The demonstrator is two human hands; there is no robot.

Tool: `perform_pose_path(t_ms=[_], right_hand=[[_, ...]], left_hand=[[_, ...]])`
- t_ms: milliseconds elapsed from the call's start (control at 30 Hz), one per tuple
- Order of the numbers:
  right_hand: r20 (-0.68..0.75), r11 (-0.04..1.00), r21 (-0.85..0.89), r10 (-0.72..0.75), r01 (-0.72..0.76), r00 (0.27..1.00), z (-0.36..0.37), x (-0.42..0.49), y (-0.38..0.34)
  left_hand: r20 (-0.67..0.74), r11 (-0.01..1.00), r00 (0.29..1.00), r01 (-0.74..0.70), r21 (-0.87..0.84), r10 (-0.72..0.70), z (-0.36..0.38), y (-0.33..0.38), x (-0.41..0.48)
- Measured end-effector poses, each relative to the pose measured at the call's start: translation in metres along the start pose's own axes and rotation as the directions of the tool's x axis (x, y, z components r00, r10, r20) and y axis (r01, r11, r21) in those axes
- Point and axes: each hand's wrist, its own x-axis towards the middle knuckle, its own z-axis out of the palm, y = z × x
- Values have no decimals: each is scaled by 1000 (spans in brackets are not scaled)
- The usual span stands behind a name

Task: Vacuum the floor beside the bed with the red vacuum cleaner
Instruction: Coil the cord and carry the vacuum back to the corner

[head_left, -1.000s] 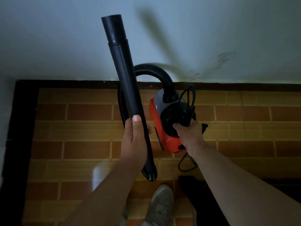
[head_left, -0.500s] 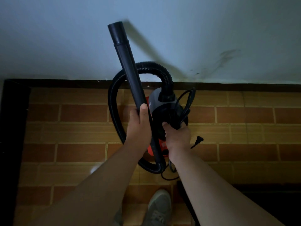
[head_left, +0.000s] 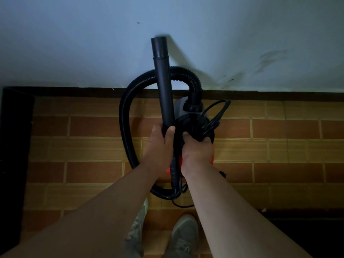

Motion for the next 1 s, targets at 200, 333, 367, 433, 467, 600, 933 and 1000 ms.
perform_pose_path(t_ms=[200,333,367,433,467,600,933,1000], right_hand=[[17,992,-113,-56,58,998,-7,1,11],[100,984,-144,-89,103,991,-18,2,14],[128,981,-159,-92,112,988,-22,2,13],[186,972,-195,-92,129,978,-29,2,11],[210,967,-212,-95,140,973,-33,3,10],[248,961,-226,-102,160,963,-45,3,10],[356,892,-367,-127,264,926,-68,9,6],[380,876,-395,-118,276,918,-72,12,3]], left_hand=[[9,1000,1000,-1,20,1,2,-2,-2],[10,991,999,-51,124,50,8,-9,-1],[13,986,998,-70,152,69,9,-10,-1],[12,977,996,-91,194,90,13,-10,-2],[8,974,995,-95,208,95,14,-10,-3],[-10,959,992,-116,258,123,20,-9,-8],[-35,937,984,-154,312,174,34,-6,-18],[-46,945,987,-136,297,157,35,-6,-18]])
